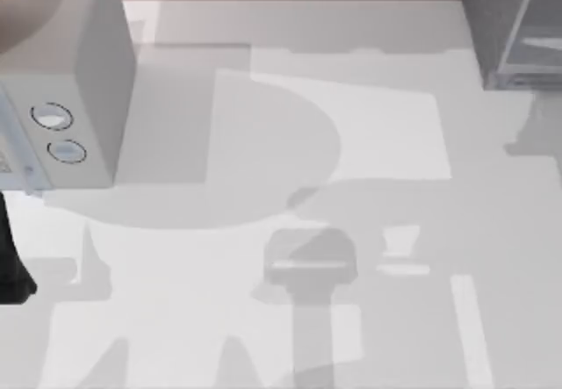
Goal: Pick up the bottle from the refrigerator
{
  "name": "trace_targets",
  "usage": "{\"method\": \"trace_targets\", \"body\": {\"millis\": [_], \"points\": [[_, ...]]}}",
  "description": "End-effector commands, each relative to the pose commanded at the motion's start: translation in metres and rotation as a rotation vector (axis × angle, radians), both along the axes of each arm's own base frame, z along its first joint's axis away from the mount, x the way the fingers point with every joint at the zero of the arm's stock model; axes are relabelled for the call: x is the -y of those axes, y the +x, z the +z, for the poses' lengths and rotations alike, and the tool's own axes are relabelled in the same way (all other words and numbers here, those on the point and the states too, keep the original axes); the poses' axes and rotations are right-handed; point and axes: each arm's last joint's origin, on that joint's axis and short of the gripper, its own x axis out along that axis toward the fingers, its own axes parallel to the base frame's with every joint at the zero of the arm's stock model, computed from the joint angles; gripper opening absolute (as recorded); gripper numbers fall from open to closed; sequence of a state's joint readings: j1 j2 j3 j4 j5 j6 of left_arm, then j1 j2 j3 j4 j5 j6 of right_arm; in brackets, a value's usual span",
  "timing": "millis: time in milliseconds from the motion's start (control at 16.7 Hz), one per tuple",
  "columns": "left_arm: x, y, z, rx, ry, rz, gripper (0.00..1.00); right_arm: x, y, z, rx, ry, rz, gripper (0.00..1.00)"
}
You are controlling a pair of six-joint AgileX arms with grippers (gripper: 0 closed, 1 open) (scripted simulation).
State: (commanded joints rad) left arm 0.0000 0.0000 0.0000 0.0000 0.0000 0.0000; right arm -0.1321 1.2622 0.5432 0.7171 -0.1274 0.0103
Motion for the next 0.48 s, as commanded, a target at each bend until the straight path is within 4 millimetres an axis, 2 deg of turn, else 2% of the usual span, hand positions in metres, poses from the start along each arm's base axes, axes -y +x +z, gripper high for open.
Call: {"method": "trace_targets", "body": {"millis": [240, 480], "points": [[0.0, 0.0, 0.0, 0.0, 0.0, 0.0, 1.0, -0.01, -0.064, 0.006, 0.01, -0.005, -0.037, 0.0], [0.0, 0.0, 0.0, 0.0, 0.0, 0.0, 1.0, -0.023, -0.117, -0.018, -0.005, 0.002, -0.008, 0.0]]}}
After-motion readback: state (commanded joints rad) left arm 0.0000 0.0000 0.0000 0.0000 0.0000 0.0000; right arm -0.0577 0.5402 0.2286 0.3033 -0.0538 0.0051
